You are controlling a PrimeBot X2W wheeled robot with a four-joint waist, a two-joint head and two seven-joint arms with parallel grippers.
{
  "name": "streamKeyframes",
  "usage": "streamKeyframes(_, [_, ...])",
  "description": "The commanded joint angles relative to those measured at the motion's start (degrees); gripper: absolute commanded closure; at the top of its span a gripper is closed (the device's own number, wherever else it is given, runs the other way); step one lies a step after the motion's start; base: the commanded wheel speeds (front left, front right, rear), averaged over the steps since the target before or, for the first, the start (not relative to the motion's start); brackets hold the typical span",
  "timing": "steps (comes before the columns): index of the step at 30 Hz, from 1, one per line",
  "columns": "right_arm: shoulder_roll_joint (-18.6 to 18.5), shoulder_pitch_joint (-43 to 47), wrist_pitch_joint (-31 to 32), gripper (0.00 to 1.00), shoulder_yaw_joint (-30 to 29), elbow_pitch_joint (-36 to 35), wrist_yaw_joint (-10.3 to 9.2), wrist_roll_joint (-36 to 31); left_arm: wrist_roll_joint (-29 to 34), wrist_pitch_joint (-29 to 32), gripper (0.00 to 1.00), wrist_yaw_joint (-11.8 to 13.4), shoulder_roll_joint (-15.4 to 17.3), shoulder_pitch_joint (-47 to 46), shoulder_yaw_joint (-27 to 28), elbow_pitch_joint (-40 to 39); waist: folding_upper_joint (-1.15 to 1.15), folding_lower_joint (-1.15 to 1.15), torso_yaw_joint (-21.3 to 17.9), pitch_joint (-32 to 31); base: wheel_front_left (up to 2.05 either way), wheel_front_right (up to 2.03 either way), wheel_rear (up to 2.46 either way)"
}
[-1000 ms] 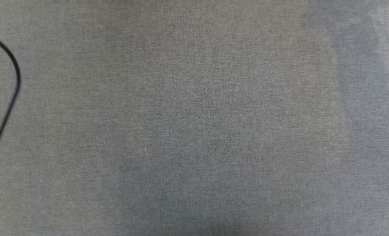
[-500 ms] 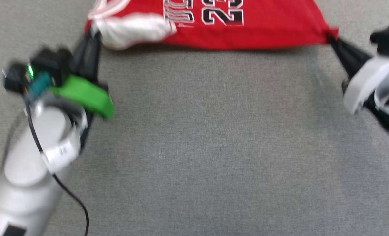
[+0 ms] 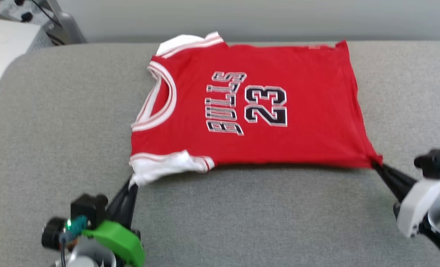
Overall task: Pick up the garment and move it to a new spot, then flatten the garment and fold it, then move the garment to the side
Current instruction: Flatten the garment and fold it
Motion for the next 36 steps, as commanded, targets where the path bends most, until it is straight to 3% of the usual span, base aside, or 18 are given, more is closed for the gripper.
streamKeyframes(1, [-0.73,2.74,0.02,1.0,-0.76,-0.83,-0.04,0.62,-0.86,0.27,1.0,0.99,0.68,2.62,-0.15,-0.83,0.0,0.01,0.12,-3.36,0.0,0.0,0.0])
streamKeyframes(7, [-2.29,12.38,1.17,1.0,-4.78,-4.6,-0.04,0.22,-3.94,0.62,1.0,3.16,-0.28,11.41,-1.04,-2.74,0.0,0.01,-0.42,-5.91,0.0,0.0,0.0])
streamKeyframes(8, [-2.77,17.49,2.13,1.0,-7.36,-6.45,-0.04,-0.35,-4.87,0.64,1.0,3.48,-0.59,14.59,-1.79,-2.53,0.0,0.01,-0.3,-6.96,0.0,0.0,0.0])
streamKeyframes(17, [-2.02,28.54,6.1,1.0,-16.91,-10.92,-0.04,-3.28,-4.95,1.09,1.0,3.06,-0.97,16.54,-3.71,-2.27,0.0,0.01,1.25,-7.31,0.0,0.0,0.0])
streamKeyframes(25, [0.91,27.57,10.59,1.0,-25.75,-15.57,-0.04,-7.57,-1.88,1.38,1.0,0.33,-0.91,6.4,-3.78,0.23,0.0,0.01,1.09,-4.02,0.0,0.0,0.0])
streamKeyframes(36, [3.0,20.22,15.62,1.0,-34.51,-19.93,-0.04,-10.31,1.07,2.13,1.0,-6.92,-2.84,-14.45,-3.61,9.89,0.0,0.01,-0.63,3.53,0.0,0.0,0.0])
